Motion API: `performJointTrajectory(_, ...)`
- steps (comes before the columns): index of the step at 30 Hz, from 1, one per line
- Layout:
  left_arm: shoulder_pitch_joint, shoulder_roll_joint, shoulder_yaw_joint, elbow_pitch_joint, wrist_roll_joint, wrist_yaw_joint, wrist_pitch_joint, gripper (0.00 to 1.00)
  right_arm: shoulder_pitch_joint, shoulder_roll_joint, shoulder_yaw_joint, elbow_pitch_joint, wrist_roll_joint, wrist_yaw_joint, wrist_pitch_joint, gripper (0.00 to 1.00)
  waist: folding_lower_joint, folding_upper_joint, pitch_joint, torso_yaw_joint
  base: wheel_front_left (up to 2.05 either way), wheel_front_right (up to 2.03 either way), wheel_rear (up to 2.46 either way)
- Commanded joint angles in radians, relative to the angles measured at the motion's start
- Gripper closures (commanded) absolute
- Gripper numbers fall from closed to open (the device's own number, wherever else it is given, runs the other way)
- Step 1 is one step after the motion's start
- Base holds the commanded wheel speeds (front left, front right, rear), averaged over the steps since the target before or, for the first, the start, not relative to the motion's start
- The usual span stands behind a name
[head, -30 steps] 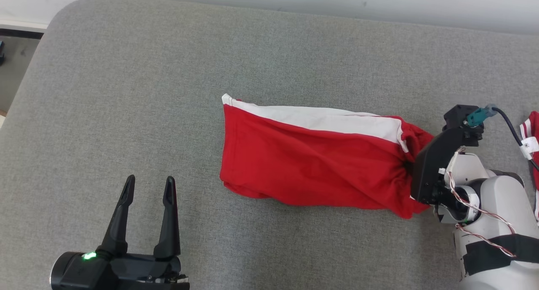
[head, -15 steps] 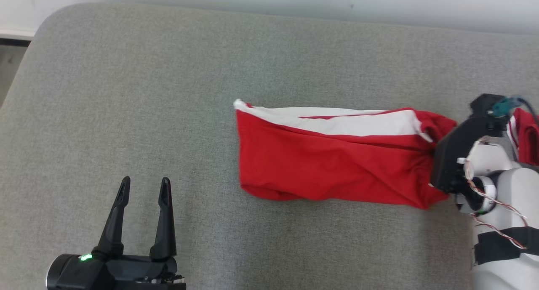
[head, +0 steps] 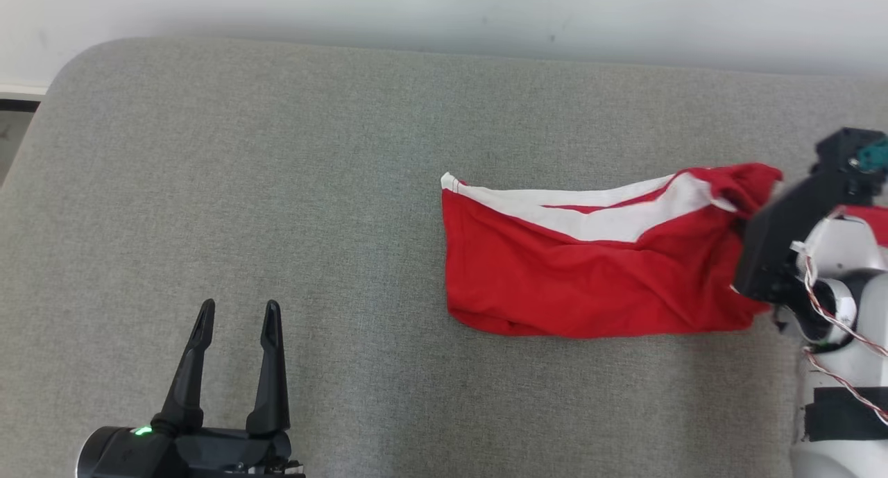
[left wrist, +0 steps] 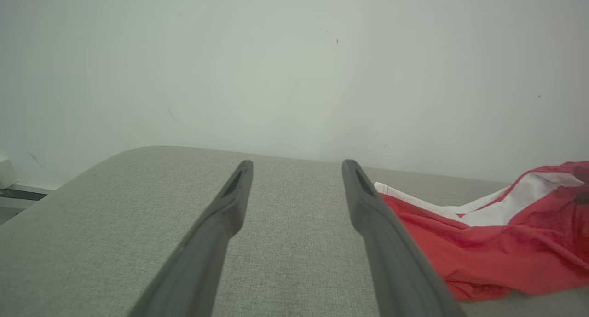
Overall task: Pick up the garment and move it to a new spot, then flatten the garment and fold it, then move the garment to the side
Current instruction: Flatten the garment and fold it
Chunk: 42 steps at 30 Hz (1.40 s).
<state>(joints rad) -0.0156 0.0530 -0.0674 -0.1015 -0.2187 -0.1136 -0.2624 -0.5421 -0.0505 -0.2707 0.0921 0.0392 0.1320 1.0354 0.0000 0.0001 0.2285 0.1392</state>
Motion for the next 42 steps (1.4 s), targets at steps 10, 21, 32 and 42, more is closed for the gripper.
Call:
performJointTrajectory(10,0.004,-0.002,-0.022,0.019,-0.006,0.001,-0.003,0.0,-0.086,0.0,0.164,0.128,0.231,-0.002,-0.048,1.0,0.0,-0.0001,0.002,0.063,0.0,0.0,0.0)
performJointTrajectory(21,0.018,-0.003,-0.049,0.036,-0.019,0.007,-0.003,0.0,-0.182,0.0,0.305,0.386,0.318,-0.002,-0.179,1.0,0.0,-0.0001,-0.009,0.149,0.0,0.0,0.0)
performJointTrajectory(32,0.021,-0.003,-0.064,0.039,-0.029,0.004,-0.003,0.0,-0.253,0.0,0.375,0.612,0.371,-0.002,-0.32,1.0,0.0,-0.0001,-0.01,0.187,0.0,0.0,0.0)
performJointTrajectory(42,0.025,-0.003,-0.046,0.043,-0.021,0.003,-0.003,0.0,-0.312,0.0,0.471,0.658,0.566,-0.002,-0.408,0.0,0.0,-0.0001,-0.028,0.164,0.0,0.0,0.0)
